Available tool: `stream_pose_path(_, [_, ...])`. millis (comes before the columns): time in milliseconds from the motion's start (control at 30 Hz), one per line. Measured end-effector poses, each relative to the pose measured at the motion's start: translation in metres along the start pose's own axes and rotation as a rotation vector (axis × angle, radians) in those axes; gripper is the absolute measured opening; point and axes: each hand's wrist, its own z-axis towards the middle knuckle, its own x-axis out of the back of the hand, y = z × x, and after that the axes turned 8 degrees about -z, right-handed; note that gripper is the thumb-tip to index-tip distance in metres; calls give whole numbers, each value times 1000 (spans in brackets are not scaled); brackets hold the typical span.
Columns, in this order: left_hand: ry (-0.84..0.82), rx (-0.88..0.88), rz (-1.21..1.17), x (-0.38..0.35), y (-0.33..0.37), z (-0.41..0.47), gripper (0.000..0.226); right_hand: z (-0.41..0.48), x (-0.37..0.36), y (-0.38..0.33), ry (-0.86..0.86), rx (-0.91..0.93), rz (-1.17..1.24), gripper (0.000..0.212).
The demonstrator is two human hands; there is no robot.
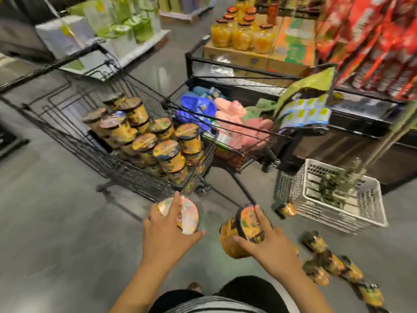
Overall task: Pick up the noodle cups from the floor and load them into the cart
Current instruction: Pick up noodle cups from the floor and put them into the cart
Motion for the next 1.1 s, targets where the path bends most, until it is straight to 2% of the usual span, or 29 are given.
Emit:
stream_pose_path(200, [43,164,-99,16,-33,39,117,50,-1,-41,-69,56,-59,103])
stream_pose_path(367, [61,318,-167,35,-36,95,114,124,16,-81,-94,145,-57,106])
stream_pose_path(567, [201,440,-249,53,-19,190,114,241,59,-176,-88,412,-127,109])
stream_pose_path(700, [237,533,-287,69,0,253,113,316,96,-241,-17,575,-296,115])
stream_pose_path(767, [261,574,-315,75,4,282,113,356,108,-270,20,659,-306,120])
stream_pose_path(900, [268,654,-316,84,1,334,117,425,118,-330,-121,730,-373,119])
stream_pose_path(1000, [224,697,-272,89,0,367,116,463,109,-373,-158,810,-460,115])
stream_pose_path(1100, [209,713,-197,91,-3,396,117,490,92,-409,-197,911,-585,121])
